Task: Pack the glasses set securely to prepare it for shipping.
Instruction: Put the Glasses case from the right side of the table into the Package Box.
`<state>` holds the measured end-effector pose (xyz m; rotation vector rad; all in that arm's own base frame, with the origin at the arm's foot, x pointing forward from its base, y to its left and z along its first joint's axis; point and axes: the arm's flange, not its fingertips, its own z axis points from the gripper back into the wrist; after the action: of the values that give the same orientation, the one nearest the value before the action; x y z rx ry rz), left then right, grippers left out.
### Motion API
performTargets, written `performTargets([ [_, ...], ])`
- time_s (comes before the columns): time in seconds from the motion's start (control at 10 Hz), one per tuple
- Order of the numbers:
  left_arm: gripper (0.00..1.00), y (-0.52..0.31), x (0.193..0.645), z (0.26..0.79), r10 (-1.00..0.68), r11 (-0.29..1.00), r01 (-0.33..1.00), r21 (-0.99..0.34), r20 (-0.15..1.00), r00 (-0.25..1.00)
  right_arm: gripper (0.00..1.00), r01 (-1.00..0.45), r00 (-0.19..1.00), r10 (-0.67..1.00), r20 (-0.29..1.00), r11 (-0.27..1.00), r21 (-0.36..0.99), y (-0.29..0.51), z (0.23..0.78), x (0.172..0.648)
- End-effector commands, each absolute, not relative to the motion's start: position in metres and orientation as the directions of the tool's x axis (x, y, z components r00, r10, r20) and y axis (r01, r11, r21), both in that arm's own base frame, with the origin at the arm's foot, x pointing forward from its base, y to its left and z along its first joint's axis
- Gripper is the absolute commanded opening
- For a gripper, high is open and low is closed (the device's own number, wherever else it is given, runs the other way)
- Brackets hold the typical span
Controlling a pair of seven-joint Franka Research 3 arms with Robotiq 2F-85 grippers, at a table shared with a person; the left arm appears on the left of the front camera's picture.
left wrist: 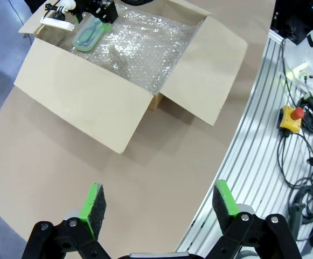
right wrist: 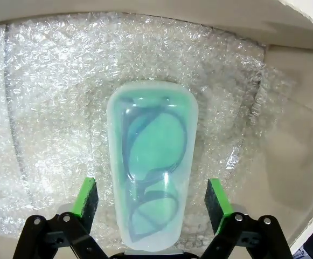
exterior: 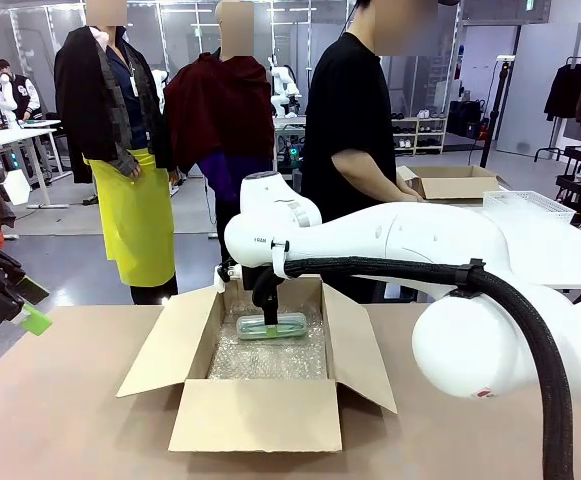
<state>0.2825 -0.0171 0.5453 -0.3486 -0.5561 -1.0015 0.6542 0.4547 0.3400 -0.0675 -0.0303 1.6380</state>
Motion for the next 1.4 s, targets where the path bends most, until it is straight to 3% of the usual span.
performTargets([
  [0.0,1.00,-0.017,0.282,0.545,-0.693,0.502,0.865,-0.024,0.587,0.419,1.00,-0.996,-0.067,0.997,-0.025,-0.068,-0.061,0.455,0.340,0.654],
  [0.2,1.00,-0.024,0.257,0.576,-0.660,0.519,0.850,-0.089,0.591,0.464,1.00,-0.995,0.075,0.993,0.092,0.080,-0.052,0.417,0.411,0.629],
  [0.6,1.00,-0.022,0.255,0.576,-0.612,0.558,0.819,-0.136,0.599,0.516,1.00,-0.961,0.233,0.953,0.194,0.257,-0.104,0.337,0.486,0.578],
  [0.9,1.00,-0.018,0.265,0.574,-0.590,0.595,0.790,-0.147,0.588,0.553,1.00,-0.904,0.366,0.896,0.250,0.407,-0.133,0.281,0.525,0.516],
  [1.3,1.00,-0.021,0.277,0.570,-0.572,0.623,0.766,-0.155,0.577,0.583,1.00,-0.733,0.628,0.727,0.277,0.673,-0.102,0.207,0.539,0.481],
])
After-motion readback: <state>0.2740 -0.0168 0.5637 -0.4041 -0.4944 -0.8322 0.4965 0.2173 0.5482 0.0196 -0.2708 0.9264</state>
